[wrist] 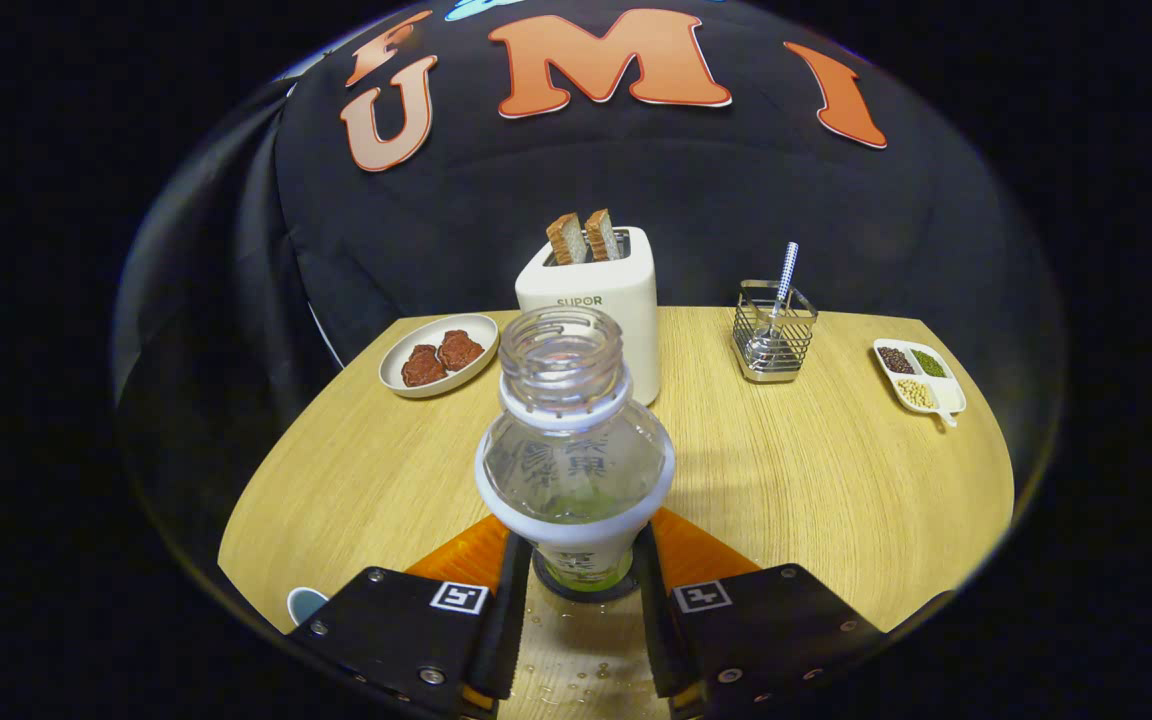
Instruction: Take the bottle from table, then pour the juice into the cup, finally place the bottle on the coaster
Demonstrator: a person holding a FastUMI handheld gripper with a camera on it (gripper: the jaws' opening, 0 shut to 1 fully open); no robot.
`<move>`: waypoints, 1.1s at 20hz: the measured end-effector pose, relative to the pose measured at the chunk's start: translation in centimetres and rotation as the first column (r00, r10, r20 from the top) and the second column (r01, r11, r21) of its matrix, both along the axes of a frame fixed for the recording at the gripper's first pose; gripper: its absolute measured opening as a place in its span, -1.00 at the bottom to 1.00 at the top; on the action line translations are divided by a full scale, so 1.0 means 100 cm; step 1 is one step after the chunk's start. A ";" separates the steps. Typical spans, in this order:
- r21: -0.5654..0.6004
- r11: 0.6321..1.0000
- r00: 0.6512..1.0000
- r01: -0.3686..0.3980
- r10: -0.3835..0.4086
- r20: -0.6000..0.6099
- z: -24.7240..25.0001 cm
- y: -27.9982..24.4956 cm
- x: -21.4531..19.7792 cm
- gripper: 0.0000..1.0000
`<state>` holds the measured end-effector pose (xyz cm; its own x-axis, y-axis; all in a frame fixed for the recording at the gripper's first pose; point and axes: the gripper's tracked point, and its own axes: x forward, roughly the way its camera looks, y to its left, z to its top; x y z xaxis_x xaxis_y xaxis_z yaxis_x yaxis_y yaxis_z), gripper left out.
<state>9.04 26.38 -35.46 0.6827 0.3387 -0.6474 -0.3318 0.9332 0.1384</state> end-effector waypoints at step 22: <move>-0.056 0.995 0.972 0.083 -0.068 0.225 0.158 -0.130 -0.023 0.95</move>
<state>6.73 13.40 -19.62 0.8339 0.2432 -0.4955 -0.2758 0.9612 0.0075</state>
